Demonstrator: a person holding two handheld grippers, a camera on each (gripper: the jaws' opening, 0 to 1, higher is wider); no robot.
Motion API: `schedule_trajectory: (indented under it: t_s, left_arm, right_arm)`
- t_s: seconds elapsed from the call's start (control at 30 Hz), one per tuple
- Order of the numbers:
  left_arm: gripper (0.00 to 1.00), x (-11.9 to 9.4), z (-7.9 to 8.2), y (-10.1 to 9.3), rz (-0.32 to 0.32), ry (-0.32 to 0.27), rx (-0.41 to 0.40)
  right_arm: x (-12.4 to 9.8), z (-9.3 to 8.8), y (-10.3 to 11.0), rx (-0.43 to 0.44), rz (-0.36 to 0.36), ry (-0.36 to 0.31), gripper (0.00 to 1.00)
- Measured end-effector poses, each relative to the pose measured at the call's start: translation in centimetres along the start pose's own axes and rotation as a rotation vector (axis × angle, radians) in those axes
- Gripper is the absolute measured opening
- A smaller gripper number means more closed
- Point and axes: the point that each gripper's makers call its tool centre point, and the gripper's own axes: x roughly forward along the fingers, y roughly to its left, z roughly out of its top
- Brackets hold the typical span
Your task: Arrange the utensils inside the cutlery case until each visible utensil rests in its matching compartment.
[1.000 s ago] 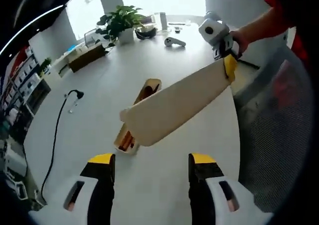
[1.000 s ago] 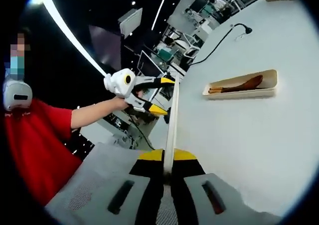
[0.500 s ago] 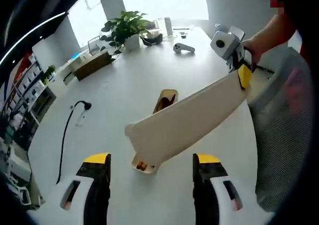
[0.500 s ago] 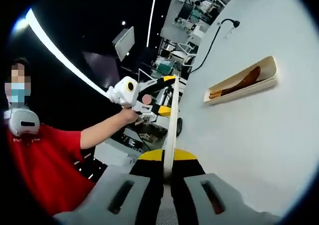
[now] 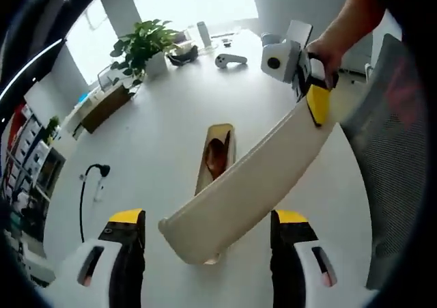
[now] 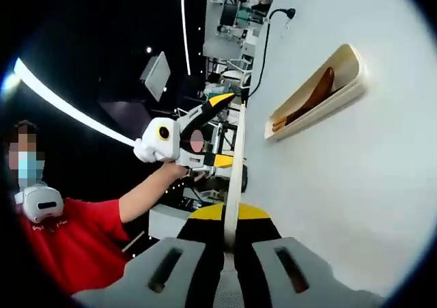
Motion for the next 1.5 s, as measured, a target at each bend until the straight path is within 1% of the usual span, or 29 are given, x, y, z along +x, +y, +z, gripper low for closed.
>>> schedule_trajectory:
  t_s: [0.03, 0.1, 0.13, 0.17, 0.2, 0.23, 0.27, 0.3, 0.37, 0.43, 0.47, 0.57, 0.63, 0.67, 0.77, 0.83, 0.93, 1.0, 1.03, 1.07, 1.13, 1.17, 1.2, 1.23, 1.27, 1.3, 1.4, 1.43, 1.5]
  left_arm:
    - [0.78, 0.2, 0.0, -0.2, -0.026, 0.007, 0.031]
    - [0.78, 0.4, -0.1, -0.3, -0.066, 0.026, 0.104]
    - [0.77, 0.5, -0.1, -0.4, -0.092, 0.031, 0.114]
    - [0.77, 0.7, 0.0, -0.7, -0.132, 0.028, 0.121]
    - [0.74, 0.8, -0.1, -0.8, -0.15, 0.03, 0.123]
    - [0.72, 1.0, -0.4, -0.9, -0.191, 0.055, 0.16]
    - [0.69, 1.2, -0.7, -0.7, -0.198, 0.071, 0.192]
    - [0.67, 1.4, -1.0, -0.6, -0.204, 0.084, 0.206]
    - [0.65, 2.2, -1.4, -0.5, -0.221, 0.095, 0.211]
    - [0.66, 2.7, -1.6, -0.5, -0.235, 0.1, 0.202]
    - [0.65, 2.9, -1.6, -0.9, -0.264, 0.093, 0.196]
    - [0.63, 3.5, -1.9, -1.3, -0.291, 0.104, 0.208]
    - [0.62, 3.7, -1.9, -1.5, -0.308, 0.105, 0.212]
    - [0.61, 3.8, -2.0, -1.6, -0.318, 0.106, 0.21]
    - [0.55, 3.9, -2.2, -1.5, -0.323, 0.112, 0.204]
    - [0.55, 4.0, -2.4, -1.6, -0.328, 0.112, 0.2]
    - [0.53, 3.9, -2.5, -1.7, -0.34, 0.114, 0.196]
    - [0.51, 3.8, -2.6, -1.8, -0.349, 0.115, 0.199]
    - [0.5, 3.7, -2.9, -1.6, -0.343, 0.118, 0.226]
    - [0.48, 3.6, -3.0, -1.7, -0.352, 0.123, 0.226]
    - [0.47, 3.7, -3.8, -1.6, -0.359, 0.134, 0.238]
    - [0.46, 4.0, -4.0, -1.3, -0.349, 0.137, 0.256]
    - [0.46, 4.2, -4.1, -1.1, -0.347, 0.141, 0.254]
    - [0.46, 4.6, -4.2, -0.9, -0.341, 0.15, 0.248]
    - [0.46, 4.7, -4.3, -0.7, -0.337, 0.153, 0.249]
    - [0.46, 4.9, -4.2, -0.6, -0.325, 0.156, 0.255]
    - [0.47, 5.8, -4.6, 0.1, -0.302, 0.171, 0.238]
    - [0.47, 6.0, -4.7, 0.1, -0.296, 0.176, 0.238]
    - [0.49, 6.4, -4.8, 0.3, -0.281, 0.173, 0.21]
  right_arm:
    - [0.1, 0.0, 0.2, 0.041, 0.016, 0.011, 0.0]
    - [0.3, 0.1, 0.2, 0.055, 0.027, 0.036, 0.0]
    - [0.4, 0.2, 0.2, 0.069, 0.031, 0.047, 0.0]
    - [0.4, 0.3, 0.3, 0.11, 0.043, 0.059, 0.0]
    - [0.4, 0.4, 0.3, 0.114, 0.047, 0.06, 0.0]
    - [0.5, 0.8, 0.0, 0.091, 0.036, 0.055, 0.0]
    - [0.5, 0.9, -0.1, 0.098, 0.037, 0.055, 0.0]
    - [0.5, 1.0, -0.2, 0.124, 0.048, 0.065, 0.0]
    - [0.5, 1.1, -0.5, 0.116, 0.044, 0.065, 0.0]
    - [0.4, 1.2, -0.8, 0.124, 0.04, 0.067, 0.0]
    - [0.4, 1.3, -0.9, 0.129, 0.047, 0.07, 0.0]
    - [0.3, 1.4, -1.4, 0.13, 0.042, 0.086, 0.0]
    - [0.2, 1.3, -1.5, 0.099, 0.037, 0.101, 0.0]
    - [0.2, 1.4, -1.5, 0.103, 0.04, 0.103, 0.0]
    - [0.0, 1.9, -1.8, 0.099, 0.043, 0.098, 0.0]
    - [0.1, 2.0, -1.8, 0.131, 0.038, 0.108, 0.0]
    - [0.1, 2.3, -1.7, 0.127, 0.034, 0.11, 0.0]
    - [0.0, 2.8, -1.9, 0.13, 0.022, 0.082, 0.0]
    - [-0.1, 3.1, -2.0, 0.129, 0.019, 0.064, 0.01]
    - [-0.2, 3.3, -1.9, 0.14, 0.022, 0.056, 0.01]
    - [-0.3, 3.9, -2.3, 0.125, 0.008, 0.021, 0.01]
    - [-0.3, 4.1, -2.6, 0.131, -0.003, 0.011, 0.01]
    - [-0.3, 4.3, -2.9, 0.133, -0.019, -0.006, 0.01]
    - [-0.3, 4.9, -3.5, 0.108, -0.049, -0.041, 0.01]
    - [-0.2, 4.8, -3.5, 0.105, -0.059, -0.047, 0.01]
    - [-0.2, 5.0, -3.4, 0.117, -0.056, -0.069, 0.01]
    - [0.0, 4.6, -3.2, 0.12, -0.052, -0.064, 0.0]
    - [0.1, 4.4, -3.9, 0.091, -0.102, -0.07, 0.01]
    - [0.1, 4.3, -4.3, 0.105, -0.117, -0.078, 0.01]
